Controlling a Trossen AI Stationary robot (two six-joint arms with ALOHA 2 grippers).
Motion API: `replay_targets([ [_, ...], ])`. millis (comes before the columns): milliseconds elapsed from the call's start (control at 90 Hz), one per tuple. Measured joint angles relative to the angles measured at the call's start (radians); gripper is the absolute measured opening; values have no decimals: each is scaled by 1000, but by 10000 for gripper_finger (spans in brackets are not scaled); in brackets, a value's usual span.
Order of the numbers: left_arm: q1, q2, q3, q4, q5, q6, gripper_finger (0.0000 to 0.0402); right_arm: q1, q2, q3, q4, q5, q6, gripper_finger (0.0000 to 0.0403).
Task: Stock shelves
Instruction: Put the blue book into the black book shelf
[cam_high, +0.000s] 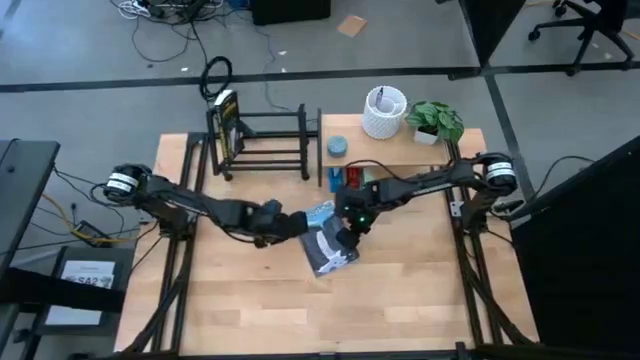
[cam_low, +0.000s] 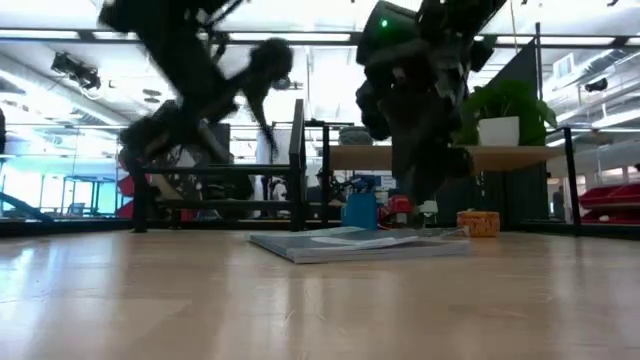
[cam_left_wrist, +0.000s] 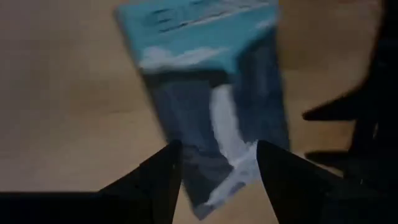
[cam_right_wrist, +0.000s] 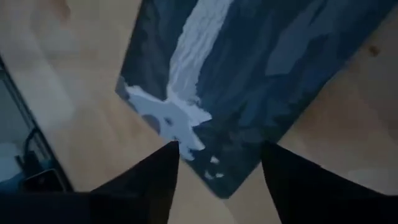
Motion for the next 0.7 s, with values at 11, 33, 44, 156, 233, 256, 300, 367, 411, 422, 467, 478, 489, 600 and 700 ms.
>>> replay_targets([
  [11,0,0,-10,11,2,-8,186,1,4,0,2,0,0,207],
  [33,0,0,-28,30,4,-23,186,2,13,0,6,0,0,208],
  [44,0,0,-36,40,5,-29,186,3,18,0,9,0,0,208],
  [156,0,0,-84,79,9,-68,186,11,62,0,46,-24,-2,208],
  [233,0,1,-101,76,11,-78,186,17,87,0,88,-60,-1,205],
  [256,0,7,-103,83,11,-80,186,20,91,0,98,-68,2,204],
  [300,0,18,-105,90,12,-81,186,27,102,0,126,-75,13,202],
  [367,0,47,-105,97,30,-80,186,39,118,0,211,-90,52,199],
  [411,-1,72,-105,109,41,-80,186,49,132,0,262,-116,85,197],
  [422,-1,78,-105,118,42,-80,186,52,135,0,283,-123,94,196],
  [467,-1,100,-103,163,52,-80,186,66,141,0,343,-137,122,194],
  [478,-1,106,-103,174,55,-80,186,70,143,0,350,-140,127,193],
  [489,-1,113,-103,185,58,-80,186,74,145,0,359,-143,131,193],
  [600,-1,175,-100,319,73,-81,186,103,158,0,429,-171,145,187],
  [700,-1,217,-100,420,80,-81,186,103,132,0,403,-203,136,179],
])
